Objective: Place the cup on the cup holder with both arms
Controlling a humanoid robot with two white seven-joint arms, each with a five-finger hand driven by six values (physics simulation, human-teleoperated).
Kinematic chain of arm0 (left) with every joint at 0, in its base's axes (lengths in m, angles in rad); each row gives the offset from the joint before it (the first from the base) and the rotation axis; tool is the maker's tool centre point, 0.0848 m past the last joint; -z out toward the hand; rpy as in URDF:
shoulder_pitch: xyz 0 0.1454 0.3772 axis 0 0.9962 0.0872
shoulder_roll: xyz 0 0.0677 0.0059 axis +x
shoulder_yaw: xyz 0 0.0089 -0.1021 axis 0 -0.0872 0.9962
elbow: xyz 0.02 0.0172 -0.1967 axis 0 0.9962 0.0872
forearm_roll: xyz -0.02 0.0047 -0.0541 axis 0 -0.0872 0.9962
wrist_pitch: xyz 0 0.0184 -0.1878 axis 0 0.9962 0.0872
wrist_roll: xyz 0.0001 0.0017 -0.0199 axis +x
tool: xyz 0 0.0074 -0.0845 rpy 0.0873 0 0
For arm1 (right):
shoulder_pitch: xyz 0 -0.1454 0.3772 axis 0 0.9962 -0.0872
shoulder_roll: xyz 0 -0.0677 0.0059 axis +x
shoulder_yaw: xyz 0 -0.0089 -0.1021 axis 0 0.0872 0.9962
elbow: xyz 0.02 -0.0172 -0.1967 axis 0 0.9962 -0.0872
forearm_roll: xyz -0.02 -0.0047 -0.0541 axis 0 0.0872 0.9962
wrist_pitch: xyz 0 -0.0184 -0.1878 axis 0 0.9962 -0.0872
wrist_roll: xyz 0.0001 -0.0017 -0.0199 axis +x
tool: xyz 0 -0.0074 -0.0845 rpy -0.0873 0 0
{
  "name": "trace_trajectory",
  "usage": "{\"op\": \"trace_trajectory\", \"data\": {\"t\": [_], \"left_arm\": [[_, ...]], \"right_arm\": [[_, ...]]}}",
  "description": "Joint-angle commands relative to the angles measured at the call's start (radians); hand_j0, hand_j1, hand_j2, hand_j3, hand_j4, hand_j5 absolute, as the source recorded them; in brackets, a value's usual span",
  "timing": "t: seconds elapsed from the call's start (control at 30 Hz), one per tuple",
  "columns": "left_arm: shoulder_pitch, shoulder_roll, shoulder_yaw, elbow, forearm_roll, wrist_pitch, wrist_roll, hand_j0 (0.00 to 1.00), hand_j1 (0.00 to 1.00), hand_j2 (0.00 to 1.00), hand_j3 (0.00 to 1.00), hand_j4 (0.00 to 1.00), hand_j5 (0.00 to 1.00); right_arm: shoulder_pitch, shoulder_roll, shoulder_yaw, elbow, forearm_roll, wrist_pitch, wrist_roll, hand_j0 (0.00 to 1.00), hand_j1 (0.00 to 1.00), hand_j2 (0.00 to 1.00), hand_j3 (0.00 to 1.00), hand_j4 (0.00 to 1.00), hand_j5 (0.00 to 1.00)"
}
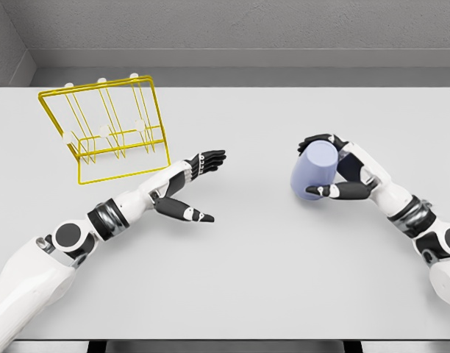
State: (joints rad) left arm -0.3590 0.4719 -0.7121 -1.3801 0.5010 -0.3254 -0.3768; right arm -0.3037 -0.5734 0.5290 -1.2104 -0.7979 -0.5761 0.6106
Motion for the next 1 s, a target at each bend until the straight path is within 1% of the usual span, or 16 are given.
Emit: {"op": "trace_trajectory", "data": {"t": [0.0,0.1,0.27,0.33,0.4,0.53,0.6,0.7,0.87,0.97], "left_arm": [[-0.002,-0.002,0.0,0.003,0.005,0.0,-0.001,1.0,1.0,1.0,1.0,1.0,1.0],[0.0,-0.004,0.002,0.003,0.005,0.0,0.001,1.0,1.0,1.0,1.0,1.0,1.0],[-0.002,-0.006,0.002,0.006,0.005,0.002,0.001,1.0,1.0,1.0,1.0,1.0,1.0],[-0.002,-0.006,0.002,0.007,0.005,0.002,0.001,1.0,1.0,1.0,1.0,1.0,1.0],[-0.002,-0.012,0.002,0.019,0.005,0.002,0.001,1.0,1.0,1.0,1.0,1.0,1.0],[-0.002,-0.016,0.002,0.03,0.005,0.002,-0.001,1.0,1.0,1.0,1.0,1.0,1.0],[-0.002,-0.015,0.002,0.03,0.005,0.002,-0.001,1.0,1.0,1.0,1.0,1.0,1.0],[-0.002,-0.016,0.002,0.03,0.005,0.0,-0.001,1.0,1.0,1.0,1.0,1.0,1.0],[-0.002,-0.015,0.003,0.03,0.005,0.002,-0.001,1.0,1.0,1.0,1.0,1.0,1.0],[-0.002,-0.004,0.006,0.032,0.005,0.002,-0.001,1.0,1.0,1.0,1.0,1.0,1.0]], "right_arm": [[0.0,0.024,0.013,-0.001,-0.001,0.002,0.0,0.67,0.67,0.67,0.67,0.67,0.67],[-0.008,0.055,0.017,0.0,0.019,0.004,0.0,0.67,0.67,0.67,0.67,0.67,0.67],[-0.018,0.082,0.034,0.003,0.025,0.005,0.0,0.67,0.67,0.67,0.67,0.67,0.67],[-0.026,0.089,0.055,0.003,0.026,0.005,0.0,0.67,0.67,0.67,0.67,0.67,0.67],[-0.026,0.096,0.06,0.003,0.026,0.005,0.0,0.67,0.67,0.67,0.67,0.67,0.67],[-0.034,0.141,0.06,0.009,0.063,0.007,0.0,0.67,0.67,0.67,0.67,0.67,0.67],[-0.034,0.158,0.06,0.009,0.083,0.028,0.0,0.67,0.67,0.67,0.67,0.67,0.67],[-0.035,0.175,0.06,0.011,0.098,0.033,0.0,0.67,0.67,0.67,0.67,0.67,0.67],[-0.044,0.222,0.06,0.058,0.118,0.033,0.0,0.67,0.67,0.67,0.67,0.67,0.67],[-0.052,0.231,0.075,0.08,0.12,0.033,0.0,0.67,0.67,0.67,0.67,0.67,0.67]]}}
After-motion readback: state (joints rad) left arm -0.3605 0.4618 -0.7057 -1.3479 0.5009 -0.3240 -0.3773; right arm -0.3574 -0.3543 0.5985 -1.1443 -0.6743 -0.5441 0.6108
